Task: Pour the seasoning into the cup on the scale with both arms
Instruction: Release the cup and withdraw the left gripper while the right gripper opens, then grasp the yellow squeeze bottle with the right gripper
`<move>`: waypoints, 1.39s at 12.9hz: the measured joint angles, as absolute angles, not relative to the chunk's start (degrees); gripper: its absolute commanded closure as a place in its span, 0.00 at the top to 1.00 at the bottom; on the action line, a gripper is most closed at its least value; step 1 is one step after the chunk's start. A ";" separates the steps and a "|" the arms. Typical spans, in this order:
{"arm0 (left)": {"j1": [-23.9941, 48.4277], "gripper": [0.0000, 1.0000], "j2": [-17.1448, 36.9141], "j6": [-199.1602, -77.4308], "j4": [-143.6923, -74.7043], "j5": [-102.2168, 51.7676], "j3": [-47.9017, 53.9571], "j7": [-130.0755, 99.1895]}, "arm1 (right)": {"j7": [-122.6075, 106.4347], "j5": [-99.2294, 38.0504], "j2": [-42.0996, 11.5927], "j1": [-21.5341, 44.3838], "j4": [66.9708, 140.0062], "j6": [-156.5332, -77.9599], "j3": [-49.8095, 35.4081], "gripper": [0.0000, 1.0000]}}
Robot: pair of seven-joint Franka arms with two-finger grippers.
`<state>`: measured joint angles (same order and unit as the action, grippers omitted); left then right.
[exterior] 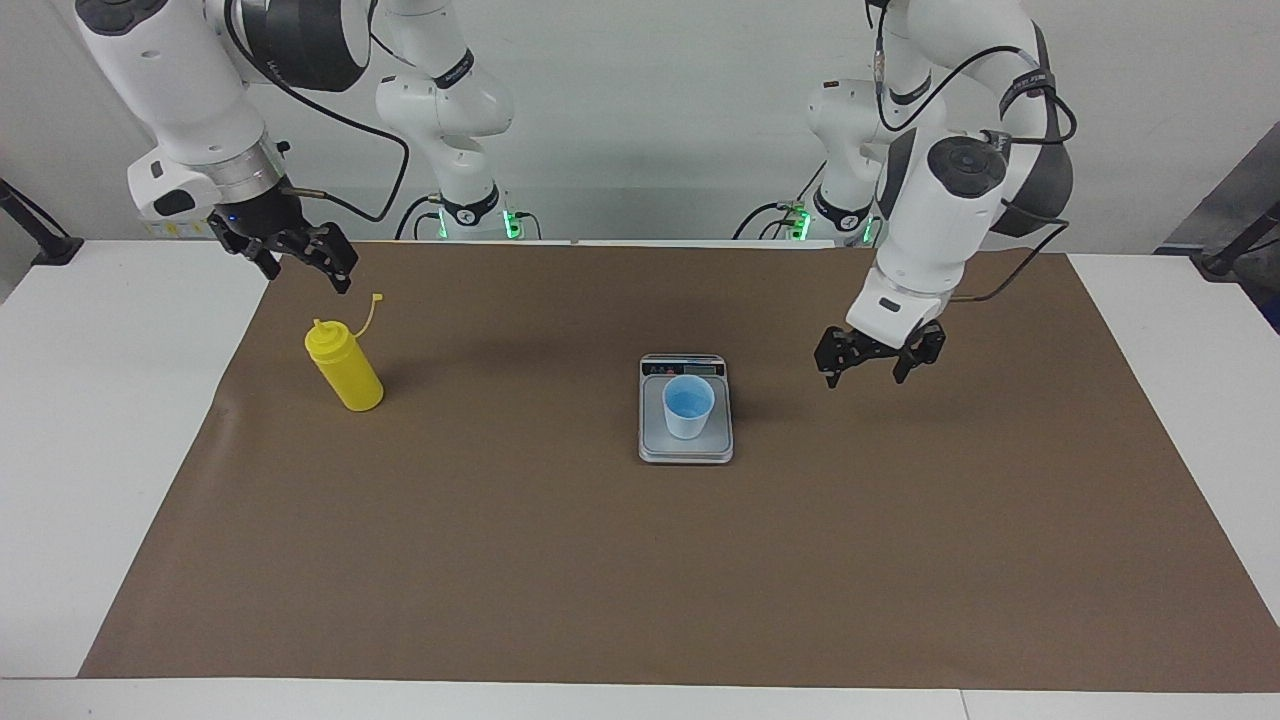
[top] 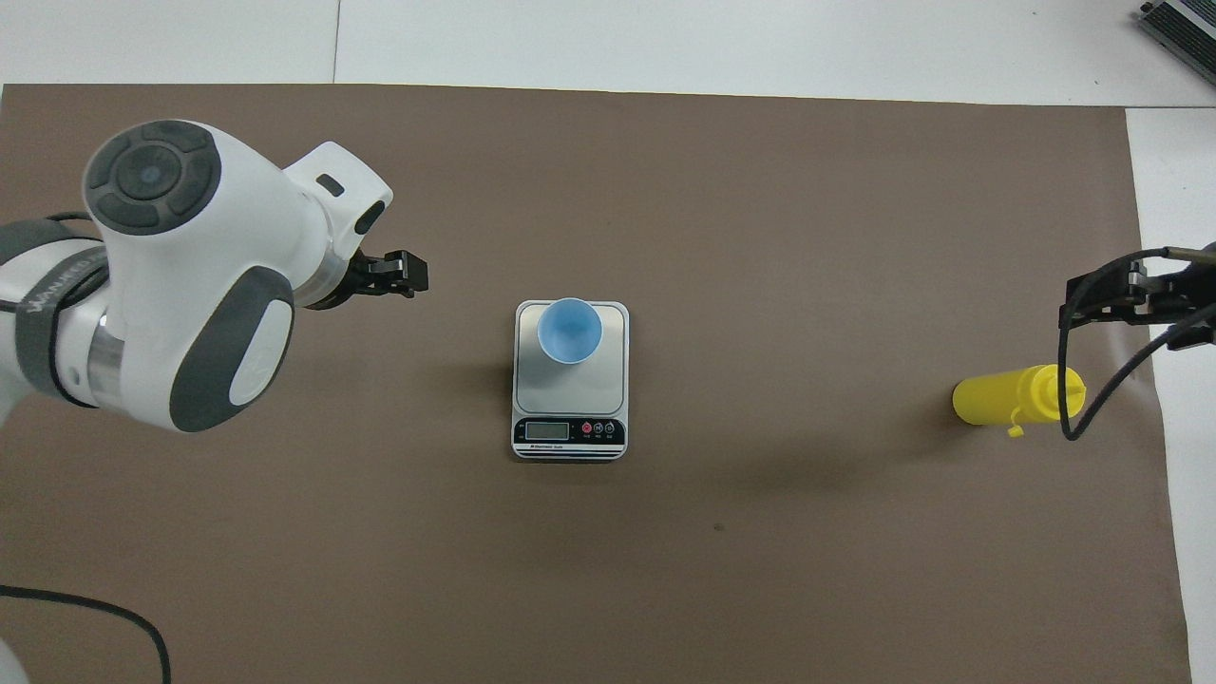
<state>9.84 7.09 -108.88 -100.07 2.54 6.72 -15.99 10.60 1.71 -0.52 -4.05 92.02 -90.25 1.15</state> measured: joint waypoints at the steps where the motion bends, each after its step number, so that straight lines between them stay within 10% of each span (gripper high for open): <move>1: 8.23 1.00 6.02 -107.55 -100.07 2.42 6.71 -13.12 | 13.70 1.68 -0.52 -4.70 92.50 -91.07 1.23 1.00; 18: 0.37 1.00 -1.36 -91.81 -93.24 1.12 6.48 1.21 | 28.95 -13.39 -22.87 -20.05 92.88 -97.19 1.52 1.00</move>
<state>0.37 -1.36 -91.81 -93.24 1.12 6.48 1.21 28.95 -13.39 -22.87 -20.05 92.88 -97.19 1.52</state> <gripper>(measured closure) 0.000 0.000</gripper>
